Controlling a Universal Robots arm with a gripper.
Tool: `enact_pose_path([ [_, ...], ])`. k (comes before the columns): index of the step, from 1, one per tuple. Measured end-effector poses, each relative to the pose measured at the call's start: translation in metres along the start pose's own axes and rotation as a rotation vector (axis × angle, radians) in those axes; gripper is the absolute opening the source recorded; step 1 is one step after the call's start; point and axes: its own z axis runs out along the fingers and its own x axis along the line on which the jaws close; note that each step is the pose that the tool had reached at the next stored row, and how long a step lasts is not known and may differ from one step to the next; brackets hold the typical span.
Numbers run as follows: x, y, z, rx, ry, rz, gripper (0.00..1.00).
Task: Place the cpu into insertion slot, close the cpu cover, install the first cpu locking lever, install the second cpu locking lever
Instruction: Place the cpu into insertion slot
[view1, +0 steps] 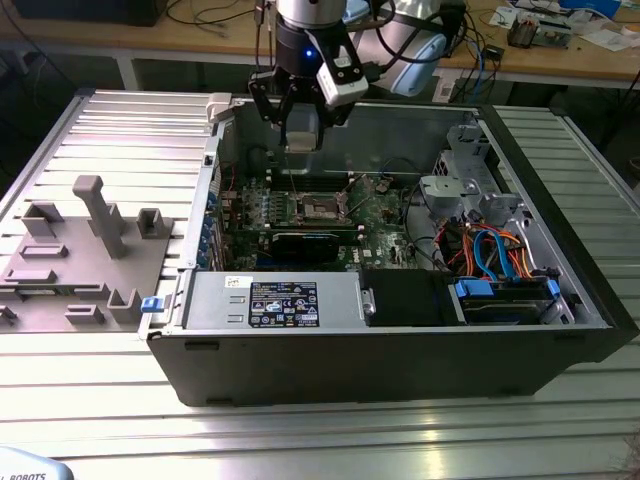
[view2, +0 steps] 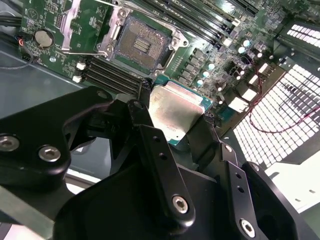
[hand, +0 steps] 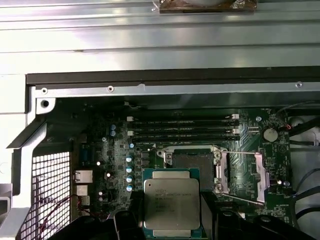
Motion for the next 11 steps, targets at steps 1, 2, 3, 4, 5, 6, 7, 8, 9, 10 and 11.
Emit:
enact_pose_path([
  [1, -0.0008, 0.0, 0.0005, 0.0002, 0.0, 0.0, 0.54],
  [2, -0.0017, 0.0, 0.0012, 0.0004, 0.0, 0.0, 0.54],
  [3, -0.0022, -0.0001, 0.0017, 0.0004, 0.0, 0.0, 0.54],
  [4, -0.0027, -0.0001, 0.0021, 0.0007, 0.0, 0.0, 0.54],
  [5, -0.0032, -0.0001, 0.0025, 0.001, 0.0, 0.0, 0.54],
  [6, -0.0037, -0.0001, 0.003, 0.0015, 0.0, 0.0, 0.54],
  [7, -0.0042, -0.0001, 0.0033, 0.0021, 0.0, 0.0, 0.54],
  [8, -0.0046, -0.0001, 0.0036, 0.0025, -0.0001, 0.0, 0.54],
  [9, -0.0052, -0.0001, 0.004, 0.0031, -0.0001, 0.0, 0.54],
  [10, -0.006, 0.0, 0.0045, 0.0039, -0.0001, 0.0, 0.54],
  [11, -0.0066, -0.0001, 0.0049, 0.0046, 0.0, 0.0, 0.54],
])
